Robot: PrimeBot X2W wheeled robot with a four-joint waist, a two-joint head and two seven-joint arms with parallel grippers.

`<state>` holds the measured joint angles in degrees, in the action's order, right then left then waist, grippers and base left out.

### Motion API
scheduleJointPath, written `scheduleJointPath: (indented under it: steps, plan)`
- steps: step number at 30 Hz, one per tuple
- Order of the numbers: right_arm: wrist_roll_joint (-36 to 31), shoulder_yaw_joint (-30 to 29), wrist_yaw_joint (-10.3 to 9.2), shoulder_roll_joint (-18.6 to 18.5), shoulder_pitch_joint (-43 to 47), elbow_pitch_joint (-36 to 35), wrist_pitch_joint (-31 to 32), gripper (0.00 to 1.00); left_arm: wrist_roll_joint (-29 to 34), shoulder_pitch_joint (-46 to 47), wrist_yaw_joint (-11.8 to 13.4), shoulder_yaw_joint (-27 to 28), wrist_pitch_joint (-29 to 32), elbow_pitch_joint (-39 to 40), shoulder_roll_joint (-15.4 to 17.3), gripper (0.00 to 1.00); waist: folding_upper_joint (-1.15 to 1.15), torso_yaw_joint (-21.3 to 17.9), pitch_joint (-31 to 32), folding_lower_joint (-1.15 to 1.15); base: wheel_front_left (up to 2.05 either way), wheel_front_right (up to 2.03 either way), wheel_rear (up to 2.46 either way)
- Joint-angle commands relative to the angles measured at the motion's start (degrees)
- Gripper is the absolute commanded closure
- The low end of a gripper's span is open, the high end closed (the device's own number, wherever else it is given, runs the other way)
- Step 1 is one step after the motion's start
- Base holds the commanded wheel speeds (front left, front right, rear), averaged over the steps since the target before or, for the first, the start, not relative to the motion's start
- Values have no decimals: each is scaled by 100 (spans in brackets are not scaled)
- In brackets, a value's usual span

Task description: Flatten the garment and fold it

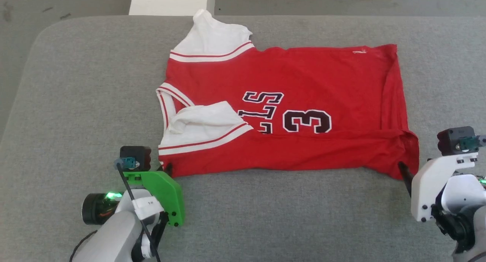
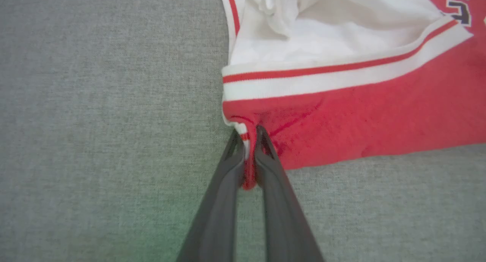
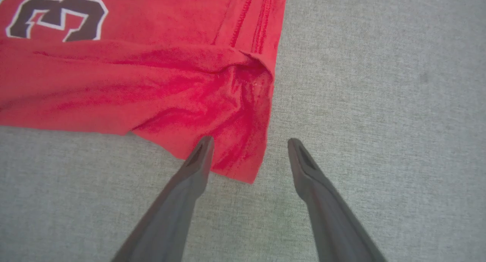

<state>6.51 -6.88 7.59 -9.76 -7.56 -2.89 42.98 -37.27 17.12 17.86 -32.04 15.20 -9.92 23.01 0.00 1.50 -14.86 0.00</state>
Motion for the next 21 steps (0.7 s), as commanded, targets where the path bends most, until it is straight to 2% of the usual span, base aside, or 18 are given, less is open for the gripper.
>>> scheduleJointPath:
  steps: [1,4,13,14,15,21]
  plan:
    - [-111,-104,-10,61,-189,141,14,0,46,-53,-13,-14,-50,45,-29,100,0,75,53,0,0,0,0]
    - [-329,-330,-10,188,-360,438,-66,0,62,-27,9,10,-104,211,-20,100,0,166,57,0,0,0,0]
    - [-438,-235,-10,289,-424,1245,83,0,181,3,76,-44,-103,786,74,100,0,312,-35,0,0,0,0]
    - [-452,-238,-10,293,-424,1301,75,76,183,-6,74,-56,-96,807,79,100,0,320,-36,0,0,0,0]
    - [-471,-243,-10,295,-428,1352,50,100,184,-19,72,-68,-91,822,88,100,0,326,-32,0,0,0,0]
    - [-437,-182,-10,211,-397,1407,-20,100,151,-186,67,-69,-85,715,211,100,0,262,218,0,0,0,0]
